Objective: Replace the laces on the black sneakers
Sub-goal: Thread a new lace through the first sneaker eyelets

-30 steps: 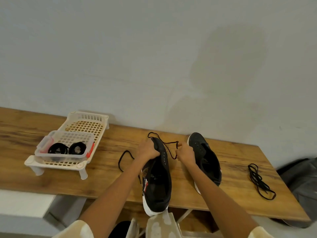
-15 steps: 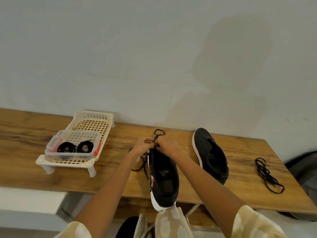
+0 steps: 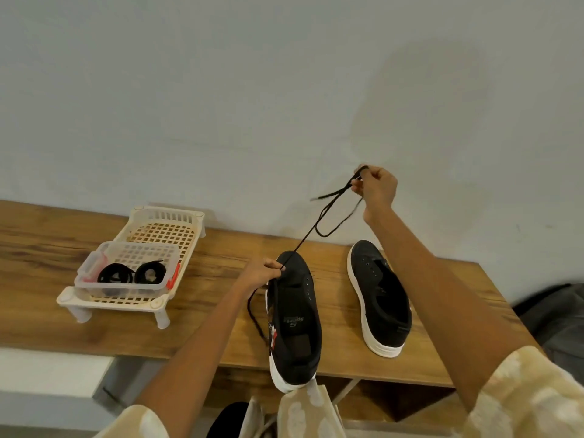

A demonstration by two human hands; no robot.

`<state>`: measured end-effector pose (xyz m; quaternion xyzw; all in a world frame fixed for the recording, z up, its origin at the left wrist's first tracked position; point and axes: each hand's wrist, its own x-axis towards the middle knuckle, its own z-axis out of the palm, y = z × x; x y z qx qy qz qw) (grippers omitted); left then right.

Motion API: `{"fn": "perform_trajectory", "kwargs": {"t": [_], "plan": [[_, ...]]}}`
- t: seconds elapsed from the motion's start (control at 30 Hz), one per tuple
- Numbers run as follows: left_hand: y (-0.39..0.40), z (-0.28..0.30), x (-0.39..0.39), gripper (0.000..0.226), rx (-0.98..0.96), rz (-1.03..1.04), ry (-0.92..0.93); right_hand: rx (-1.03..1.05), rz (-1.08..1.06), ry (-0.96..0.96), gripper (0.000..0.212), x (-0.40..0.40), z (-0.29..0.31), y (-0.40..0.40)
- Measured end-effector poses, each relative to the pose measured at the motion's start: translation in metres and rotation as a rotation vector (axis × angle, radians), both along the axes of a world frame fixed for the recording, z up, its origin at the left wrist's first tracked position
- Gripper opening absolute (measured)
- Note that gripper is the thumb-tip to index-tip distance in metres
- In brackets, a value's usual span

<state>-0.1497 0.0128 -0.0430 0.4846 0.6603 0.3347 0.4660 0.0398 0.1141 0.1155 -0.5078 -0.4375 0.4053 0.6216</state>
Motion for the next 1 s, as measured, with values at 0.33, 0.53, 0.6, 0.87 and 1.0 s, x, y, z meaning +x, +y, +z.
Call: {"fn": "perform_trajectory", "kwargs": {"t": [0.33, 0.53, 0.6, 0.87, 1.0], "plan": [[-0.006, 0.003, 0.004, 0.019, 0.011, 0.038, 0.061, -0.082, 0.848, -1.260, 0.032, -0.034, -0.118, -0.069], [-0.005, 0.002, 0.001, 0.015, 0.019, 0.047, 0.026, -0.073, 0.604, -1.322, 0.022, -0.058, -0.136, -0.068], [-0.006, 0.003, 0.001, 0.011, 0.014, 0.083, -0.002, -0.072, 0.604, -1.332, 0.021, -0.058, -0.136, -0.066], [-0.006, 0.002, 0.002, 0.012, 0.012, 0.060, 0.021, 0.027, 0.159, -0.901, 0.021, -0.031, -0.069, -0.032], [-0.007, 0.005, 0.005, 0.017, 0.012, 0.031, 0.053, 0.004, 0.066, -0.495, 0.017, -0.018, -0.029, -0.022]]}}
